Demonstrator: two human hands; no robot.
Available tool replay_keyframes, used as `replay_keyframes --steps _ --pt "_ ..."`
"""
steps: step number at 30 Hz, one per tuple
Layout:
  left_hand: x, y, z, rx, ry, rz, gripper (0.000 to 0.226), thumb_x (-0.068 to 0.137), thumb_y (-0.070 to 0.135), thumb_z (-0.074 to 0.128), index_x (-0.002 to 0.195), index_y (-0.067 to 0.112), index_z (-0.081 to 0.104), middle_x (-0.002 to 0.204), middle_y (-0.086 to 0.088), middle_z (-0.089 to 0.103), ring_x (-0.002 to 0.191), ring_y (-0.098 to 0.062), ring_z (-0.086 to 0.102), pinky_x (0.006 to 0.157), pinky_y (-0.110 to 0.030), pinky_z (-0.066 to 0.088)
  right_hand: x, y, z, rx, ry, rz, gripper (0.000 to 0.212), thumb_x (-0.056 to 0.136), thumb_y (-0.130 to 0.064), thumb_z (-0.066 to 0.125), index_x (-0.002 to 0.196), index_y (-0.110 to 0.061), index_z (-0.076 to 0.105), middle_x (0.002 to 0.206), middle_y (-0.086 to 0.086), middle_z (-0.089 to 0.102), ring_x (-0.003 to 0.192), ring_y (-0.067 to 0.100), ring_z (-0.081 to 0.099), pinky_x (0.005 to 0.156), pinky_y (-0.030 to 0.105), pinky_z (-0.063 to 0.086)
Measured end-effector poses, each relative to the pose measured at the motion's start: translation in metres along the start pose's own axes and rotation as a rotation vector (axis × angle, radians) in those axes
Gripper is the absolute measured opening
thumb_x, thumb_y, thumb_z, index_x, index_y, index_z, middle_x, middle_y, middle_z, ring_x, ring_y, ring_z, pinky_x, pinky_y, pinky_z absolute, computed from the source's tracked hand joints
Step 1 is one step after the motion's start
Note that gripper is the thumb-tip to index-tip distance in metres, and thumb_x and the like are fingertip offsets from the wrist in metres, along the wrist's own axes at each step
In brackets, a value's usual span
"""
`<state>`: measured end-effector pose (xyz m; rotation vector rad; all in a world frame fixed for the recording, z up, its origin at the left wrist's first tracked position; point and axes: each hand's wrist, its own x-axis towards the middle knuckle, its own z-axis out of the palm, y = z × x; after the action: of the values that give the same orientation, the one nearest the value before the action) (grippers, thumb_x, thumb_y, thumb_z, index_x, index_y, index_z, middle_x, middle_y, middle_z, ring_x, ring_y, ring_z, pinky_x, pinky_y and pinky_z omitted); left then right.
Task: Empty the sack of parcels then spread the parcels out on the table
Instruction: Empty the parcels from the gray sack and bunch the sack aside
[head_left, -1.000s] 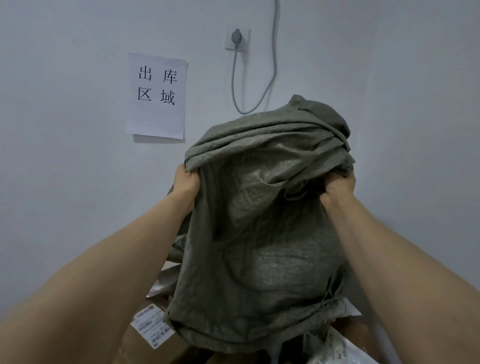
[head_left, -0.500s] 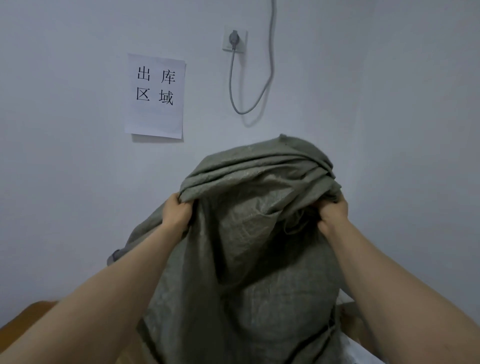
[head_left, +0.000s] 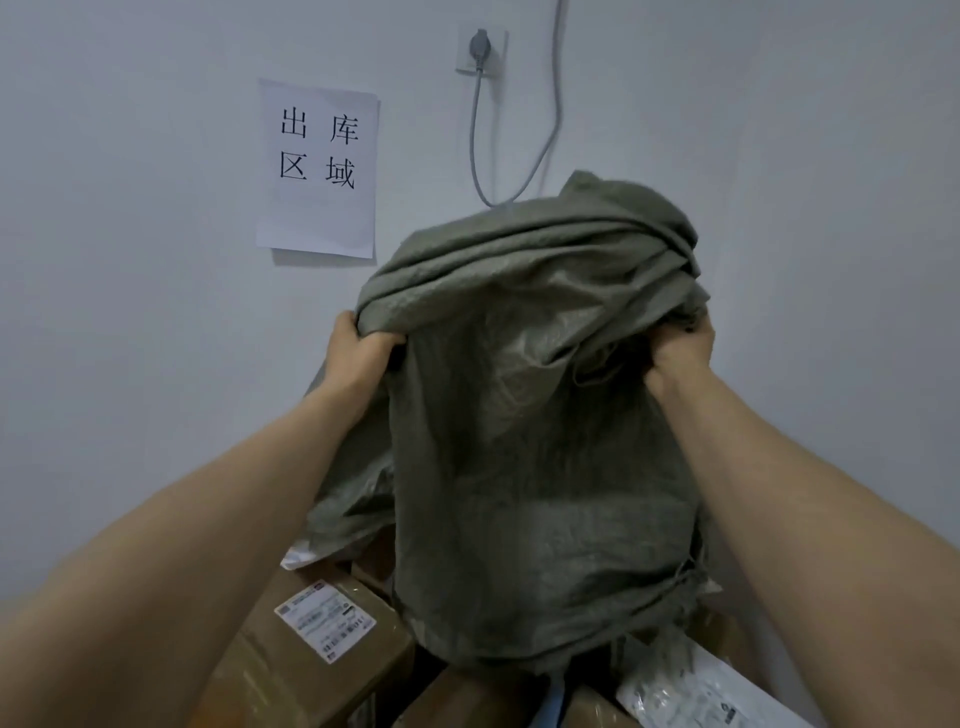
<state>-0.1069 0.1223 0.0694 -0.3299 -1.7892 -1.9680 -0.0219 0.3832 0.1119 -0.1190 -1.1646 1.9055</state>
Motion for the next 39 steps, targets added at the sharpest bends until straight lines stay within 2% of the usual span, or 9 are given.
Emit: replay_keyframes --steps 4,8,12,21,25,28,31,34,39 --pt "0.007 0.001 -0.002 0.015 -0.029 0.065 0.034 0.083 0.010 0.060 0.112 0.010 0.044 0.090 -0.002 0.055 0.077 -0.016 0.054 0.064 -0.031 0.048 -0.001 -0.005 0.006 0.030 -0.015 -0.018 0.019 0.089 -0.010 0.056 0.104 -0.018 0.062 0.106 0.007 0.066 0.095 0.025 0.061 0.087 0.039 0.055" --pt "0.003 -0.047 -0.013 0.415 -0.213 -0.204 0.053 0.066 0.033 0.071 0.108 0.009 0.049 0.110 -0.018 0.059 0.081 -0.026 0.060 0.057 -0.029 0.050 -0.004 0.022 -0.009 -0.108 0.032 0.006 0.021 0.088 -0.009 0.062 0.103 -0.023 0.062 0.095 -0.002 0.066 0.091 0.020 0.062 0.071 0.027 0.056" --pt "-0.005 -0.076 -0.026 0.957 -0.479 -0.382 0.110 0.048 0.061 0.075 0.141 0.021 0.032 0.145 -0.017 0.030 0.131 -0.036 0.035 0.105 -0.046 0.040 -0.010 0.048 -0.029 -0.295 0.013 -0.028 0.022 0.091 -0.008 0.057 0.105 -0.026 0.056 0.086 -0.009 0.060 0.076 0.009 0.056 0.048 0.011 0.049" --pt "-0.039 -0.031 0.037 0.817 -0.555 0.310 0.149 0.046 0.067 0.079 0.142 0.034 -0.030 0.154 -0.005 -0.030 0.143 -0.026 -0.026 0.115 -0.054 -0.010 -0.024 0.073 -0.042 -0.616 -0.122 -0.050 0.028 0.088 -0.018 0.061 0.111 -0.030 0.052 0.093 -0.006 0.059 0.092 0.019 0.058 0.077 0.029 0.051" --pt "-0.049 -0.035 0.060 0.692 -0.624 0.266 0.156 0.043 0.062 0.084 0.136 0.035 -0.039 0.153 -0.006 -0.033 0.143 -0.025 -0.025 0.116 -0.056 -0.002 -0.033 0.075 -0.041 -0.924 -0.206 -0.186 0.045 0.068 -0.043 0.064 0.110 -0.039 0.050 0.108 -0.007 0.063 0.110 0.027 0.057 0.104 0.050 0.038" --pt "-0.060 -0.042 0.073 0.468 -0.686 0.206 0.159 0.046 0.050 0.088 0.134 0.029 -0.043 0.151 -0.003 -0.036 0.141 -0.022 -0.029 0.118 -0.049 -0.002 -0.041 0.072 -0.034 -0.723 -0.194 -0.196 0.046 0.062 -0.046 0.066 0.105 -0.038 0.052 0.105 -0.007 0.064 0.107 0.024 0.059 0.102 0.050 0.041" --pt "-0.072 -0.043 0.089 0.337 -0.643 0.161 0.162 0.042 0.049 0.088 0.133 0.027 -0.045 0.153 -0.004 -0.031 0.142 -0.019 -0.025 0.116 -0.040 -0.002 -0.046 0.076 -0.028 -0.499 -0.243 -0.052 0.038 0.077 -0.024 0.066 0.113 -0.027 0.055 0.110 -0.001 0.063 0.105 0.020 0.058 0.098 0.042 0.048" --pt "-0.069 -0.043 0.093 0.298 -0.524 0.167 0.162 0.043 0.046 0.091 0.137 0.028 -0.040 0.156 -0.007 -0.010 0.146 -0.019 -0.005 0.115 -0.034 0.006 -0.044 0.085 -0.029 -0.313 -0.482 0.175 0.051 0.060 -0.020 0.065 0.111 -0.012 0.059 0.104 0.009 0.066 0.098 0.026 0.062 0.081 0.038 0.054" --pt "-0.059 -0.046 0.082 0.312 -0.416 0.224 0.133 0.046 0.055 0.088 0.147 0.038 0.004 0.138 0.005 0.049 0.126 -0.017 0.049 0.103 -0.042 0.044 -0.038 0.088 -0.033 -0.328 -0.730 0.287 0.063 0.058 -0.027 0.064 0.118 -0.006 0.055 0.095 0.007 0.064 0.090 0.021 0.058 0.076 0.033 0.048"
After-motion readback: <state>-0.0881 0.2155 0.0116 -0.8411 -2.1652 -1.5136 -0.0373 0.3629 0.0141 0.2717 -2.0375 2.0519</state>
